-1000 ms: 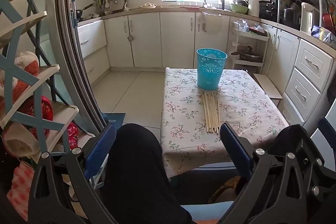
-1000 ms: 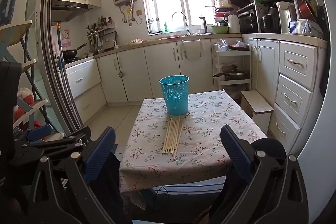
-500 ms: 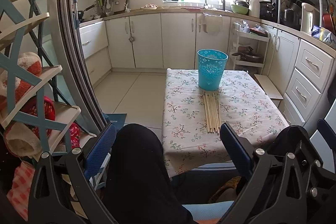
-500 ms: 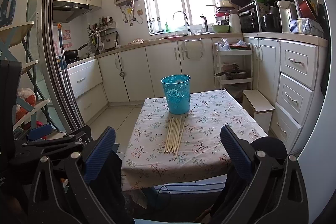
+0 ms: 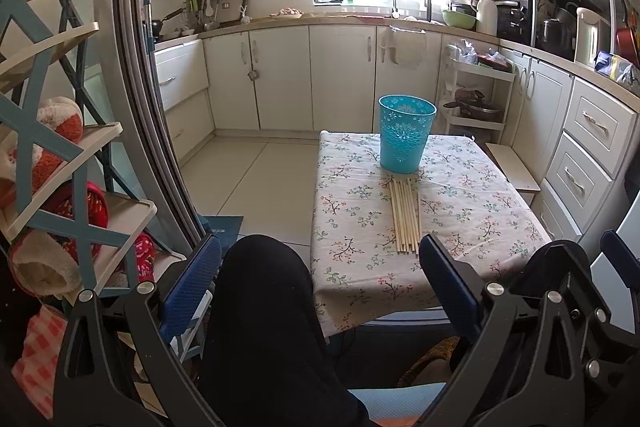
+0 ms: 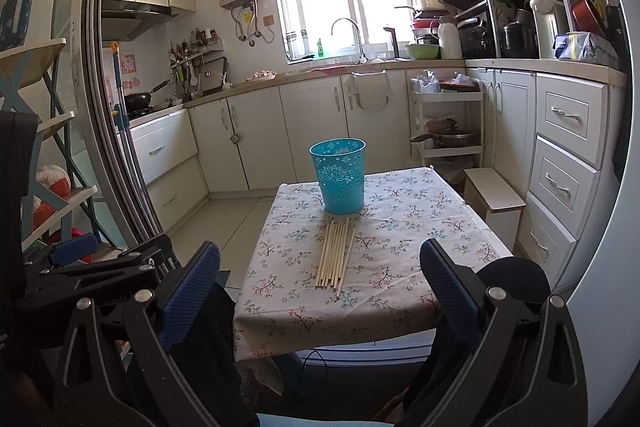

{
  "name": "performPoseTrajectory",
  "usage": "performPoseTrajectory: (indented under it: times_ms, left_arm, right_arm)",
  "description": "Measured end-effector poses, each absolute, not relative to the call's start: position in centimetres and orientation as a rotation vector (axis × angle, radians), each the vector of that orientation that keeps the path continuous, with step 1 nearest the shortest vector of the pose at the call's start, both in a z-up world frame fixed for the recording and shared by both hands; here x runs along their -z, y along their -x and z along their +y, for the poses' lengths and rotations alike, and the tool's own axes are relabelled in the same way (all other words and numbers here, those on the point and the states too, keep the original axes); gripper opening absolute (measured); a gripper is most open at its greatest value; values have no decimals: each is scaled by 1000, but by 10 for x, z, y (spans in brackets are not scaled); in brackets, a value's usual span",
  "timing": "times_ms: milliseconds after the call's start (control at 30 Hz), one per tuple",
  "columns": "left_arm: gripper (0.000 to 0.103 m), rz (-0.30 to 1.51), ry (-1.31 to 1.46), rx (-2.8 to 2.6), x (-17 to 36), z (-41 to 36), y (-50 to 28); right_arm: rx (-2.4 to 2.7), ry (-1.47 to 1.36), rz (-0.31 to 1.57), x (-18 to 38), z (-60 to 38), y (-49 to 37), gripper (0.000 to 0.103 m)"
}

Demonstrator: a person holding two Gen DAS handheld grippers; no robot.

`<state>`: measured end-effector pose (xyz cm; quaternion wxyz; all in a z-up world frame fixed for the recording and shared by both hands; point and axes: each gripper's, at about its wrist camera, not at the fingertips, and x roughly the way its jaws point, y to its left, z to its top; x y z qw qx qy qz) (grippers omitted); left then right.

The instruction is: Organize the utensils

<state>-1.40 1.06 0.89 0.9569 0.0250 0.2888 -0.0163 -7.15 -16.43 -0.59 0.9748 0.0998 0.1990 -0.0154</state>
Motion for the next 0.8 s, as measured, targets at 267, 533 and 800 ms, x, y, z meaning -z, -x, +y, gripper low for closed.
performPoseTrajectory:
  times_ms: [267, 533, 800]
  left_arm:
    - [95, 583, -45, 30, -10, 13, 16]
    - [95, 581, -45, 30, -11, 13, 17]
    - [95, 581, -44, 30, -11, 14, 17]
  right_arm:
    - [28, -198, 399, 5, -163, 72, 96]
    - [25, -198, 395, 4, -162, 73, 96]
    - [23, -196, 394, 4, -160, 73, 96]
